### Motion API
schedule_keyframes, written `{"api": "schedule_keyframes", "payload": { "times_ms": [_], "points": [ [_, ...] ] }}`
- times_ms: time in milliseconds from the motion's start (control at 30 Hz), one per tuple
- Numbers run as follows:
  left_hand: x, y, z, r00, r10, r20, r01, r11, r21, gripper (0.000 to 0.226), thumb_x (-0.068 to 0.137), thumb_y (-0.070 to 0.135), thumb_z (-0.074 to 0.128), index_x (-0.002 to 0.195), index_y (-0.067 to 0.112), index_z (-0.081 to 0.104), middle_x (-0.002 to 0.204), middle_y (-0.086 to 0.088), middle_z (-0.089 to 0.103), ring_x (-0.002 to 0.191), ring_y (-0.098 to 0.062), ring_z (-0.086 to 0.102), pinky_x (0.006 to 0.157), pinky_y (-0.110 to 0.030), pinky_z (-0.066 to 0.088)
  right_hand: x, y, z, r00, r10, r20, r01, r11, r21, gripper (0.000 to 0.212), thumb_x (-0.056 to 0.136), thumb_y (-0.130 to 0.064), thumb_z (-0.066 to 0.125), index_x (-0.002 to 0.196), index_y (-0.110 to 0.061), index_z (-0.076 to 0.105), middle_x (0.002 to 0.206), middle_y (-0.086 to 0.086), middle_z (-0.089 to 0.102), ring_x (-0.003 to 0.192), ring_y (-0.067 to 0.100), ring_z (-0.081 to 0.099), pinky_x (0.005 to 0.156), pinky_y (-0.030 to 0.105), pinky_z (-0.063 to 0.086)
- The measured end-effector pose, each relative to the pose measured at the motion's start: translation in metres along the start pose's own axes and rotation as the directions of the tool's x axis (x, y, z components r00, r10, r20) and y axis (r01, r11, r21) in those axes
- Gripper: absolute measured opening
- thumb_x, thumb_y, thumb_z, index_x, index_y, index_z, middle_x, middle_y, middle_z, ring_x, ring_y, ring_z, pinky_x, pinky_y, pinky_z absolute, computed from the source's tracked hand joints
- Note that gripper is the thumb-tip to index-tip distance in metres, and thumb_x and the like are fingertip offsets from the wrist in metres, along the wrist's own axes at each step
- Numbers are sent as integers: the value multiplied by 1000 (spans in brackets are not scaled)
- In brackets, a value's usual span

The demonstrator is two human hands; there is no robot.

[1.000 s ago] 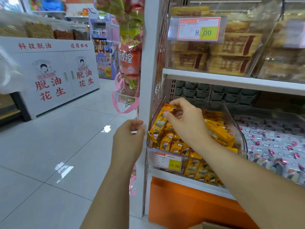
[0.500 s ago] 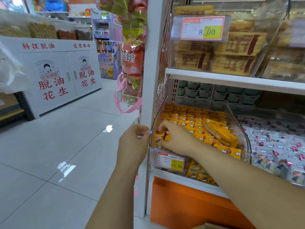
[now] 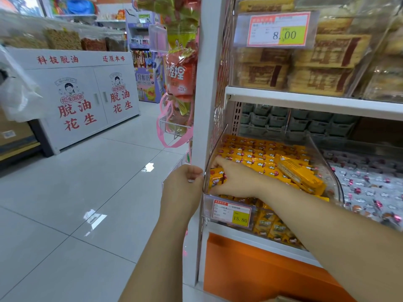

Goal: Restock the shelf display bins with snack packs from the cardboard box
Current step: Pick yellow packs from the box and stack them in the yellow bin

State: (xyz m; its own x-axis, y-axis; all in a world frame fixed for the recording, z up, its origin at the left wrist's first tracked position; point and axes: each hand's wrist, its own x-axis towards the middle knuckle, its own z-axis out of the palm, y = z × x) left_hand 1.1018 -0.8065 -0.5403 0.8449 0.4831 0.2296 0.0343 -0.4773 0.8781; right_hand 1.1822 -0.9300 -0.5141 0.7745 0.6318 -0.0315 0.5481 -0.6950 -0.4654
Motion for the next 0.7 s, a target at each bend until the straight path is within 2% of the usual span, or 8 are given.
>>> {"api": "schedule_keyframes", "payload": {
  "times_ms": [133,200,267,333,400,467,600,700],
  "points": [
    [0,0,-1,1000,-3,-2,3,1000,3,15,93,15,56,104,17,66,89,11,59,89,-5,54,79,-18,37,6,1,-5,996,68,64,-68,998,4,72,80,-28,74,139,-20,33,133,4,52,111,20,56,95,36,47],
    [1,-2,-2,1000,-10,-2,10,1000,-1,14,93,15,56,103,19,66,88,13,59,87,-4,54,72,-15,38,7,0,-9,992,88,93,-89,996,6,75,80,-29,73,142,-20,32,134,2,50,114,19,54,95,33,46],
    [2,-4,-3,1000,-13,-4,13,1000,0,13,93,16,56,101,20,65,88,13,59,87,-4,55,66,-7,35,6,-1,-13,993,81,89,-86,995,45,64,79,-30,74,133,-23,40,121,-4,53,99,13,55,83,28,47],
    [3,-6,-4,1000,-16,-5,16,1000,0,12,93,16,56,100,22,64,90,12,60,89,-5,56,66,-6,34,3,1,-16,994,58,90,-68,991,112,48,77,-30,76,115,-25,49,103,-5,55,83,11,54,74,28,47],
    [3,-5,-3,1000,-15,2,15,1000,-1,12,93,15,56,100,21,64,90,12,60,90,-6,56,67,-12,37,-1,3,-13,997,6,75,-16,991,135,40,75,-29,78,106,-23,53,96,-5,54,74,8,52,66,22,45],
    [2,-4,-2,1000,-13,7,13,1000,0,13,93,15,55,100,21,64,90,12,59,90,-6,55,75,-17,37,-6,3,-7,998,-56,16,53,990,131,36,75,-25,78,101,-20,54,88,-9,51,65,2,45,55,12,36],
    [1,-3,-1,1000,-7,1,7,1000,6,16,93,15,55,105,18,66,92,10,60,91,-5,54,79,-19,38,-9,4,-2,995,-89,-46,94,990,104,35,77,-25,78,102,-19,54,80,-15,46,61,-2,41,54,8,35],
    [1,-4,-3,1000,-7,-5,7,1000,8,16,94,16,55,106,19,65,95,10,60,91,-4,54,69,-13,36,-11,3,-3,993,-97,-72,101,993,59,35,77,-25,77,102,-20,53,81,-13,48,59,0,41,50,9,35]
  ]
}}
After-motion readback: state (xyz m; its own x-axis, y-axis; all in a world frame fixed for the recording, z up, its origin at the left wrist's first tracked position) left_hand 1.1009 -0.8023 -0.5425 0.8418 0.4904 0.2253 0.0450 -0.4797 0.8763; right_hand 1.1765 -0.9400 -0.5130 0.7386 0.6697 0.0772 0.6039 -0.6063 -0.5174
